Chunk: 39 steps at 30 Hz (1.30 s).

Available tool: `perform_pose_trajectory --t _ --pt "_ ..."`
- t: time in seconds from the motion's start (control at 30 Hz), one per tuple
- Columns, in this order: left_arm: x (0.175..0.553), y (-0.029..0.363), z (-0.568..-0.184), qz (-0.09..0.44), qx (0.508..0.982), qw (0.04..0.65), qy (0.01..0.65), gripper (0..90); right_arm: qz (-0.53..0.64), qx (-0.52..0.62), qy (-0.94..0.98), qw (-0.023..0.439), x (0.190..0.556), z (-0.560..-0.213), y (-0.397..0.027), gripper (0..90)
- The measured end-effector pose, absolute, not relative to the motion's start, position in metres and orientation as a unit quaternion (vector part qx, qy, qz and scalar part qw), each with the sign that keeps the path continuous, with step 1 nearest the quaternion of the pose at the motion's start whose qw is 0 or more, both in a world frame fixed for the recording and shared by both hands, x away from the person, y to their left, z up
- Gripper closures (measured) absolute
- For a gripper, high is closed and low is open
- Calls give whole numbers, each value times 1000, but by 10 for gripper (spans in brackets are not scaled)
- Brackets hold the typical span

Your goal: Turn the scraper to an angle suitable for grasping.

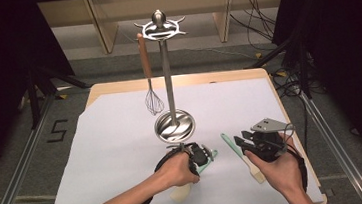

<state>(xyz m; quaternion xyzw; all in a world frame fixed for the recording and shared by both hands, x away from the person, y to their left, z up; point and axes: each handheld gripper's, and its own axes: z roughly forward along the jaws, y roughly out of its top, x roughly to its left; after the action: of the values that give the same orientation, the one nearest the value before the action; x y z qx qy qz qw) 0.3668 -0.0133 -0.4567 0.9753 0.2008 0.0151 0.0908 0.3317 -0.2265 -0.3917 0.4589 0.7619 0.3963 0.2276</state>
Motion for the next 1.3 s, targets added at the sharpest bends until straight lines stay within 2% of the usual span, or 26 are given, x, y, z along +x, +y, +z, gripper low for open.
perform_pose_trajectory --t 0.13,0.4,0.47,0.7,0.83,0.93,1.03,1.27,1.3 --pt "367 -8 -456 14 978 72 195 798 395 471 759 216 330 -392 -226 653" --pt "366 -3 -456 24 982 59 180 801 385 455 771 225 332 -391 -227 653" --pt "367 -2 -455 19 982 58 177 800 388 460 770 212 332 -392 -226 652" --pt "369 -3 -456 16 985 56 164 779 385 456 771 223 333 -392 -227 649" --pt "368 -5 -456 25 986 49 159 789 388 464 768 211 332 -392 -226 648" --pt "365 -7 -456 28 985 47 162 805 382 457 771 226 332 -391 -229 648" --pt "366 -5 -456 26 986 50 159 807 386 467 766 213 331 -391 -229 649" --pt "365 5 -455 29 981 84 172 811 393 477 755 218 332 -389 -233 650" --pt "365 7 -454 29 981 90 171 810 398 470 753 232 333 -390 -234 650"
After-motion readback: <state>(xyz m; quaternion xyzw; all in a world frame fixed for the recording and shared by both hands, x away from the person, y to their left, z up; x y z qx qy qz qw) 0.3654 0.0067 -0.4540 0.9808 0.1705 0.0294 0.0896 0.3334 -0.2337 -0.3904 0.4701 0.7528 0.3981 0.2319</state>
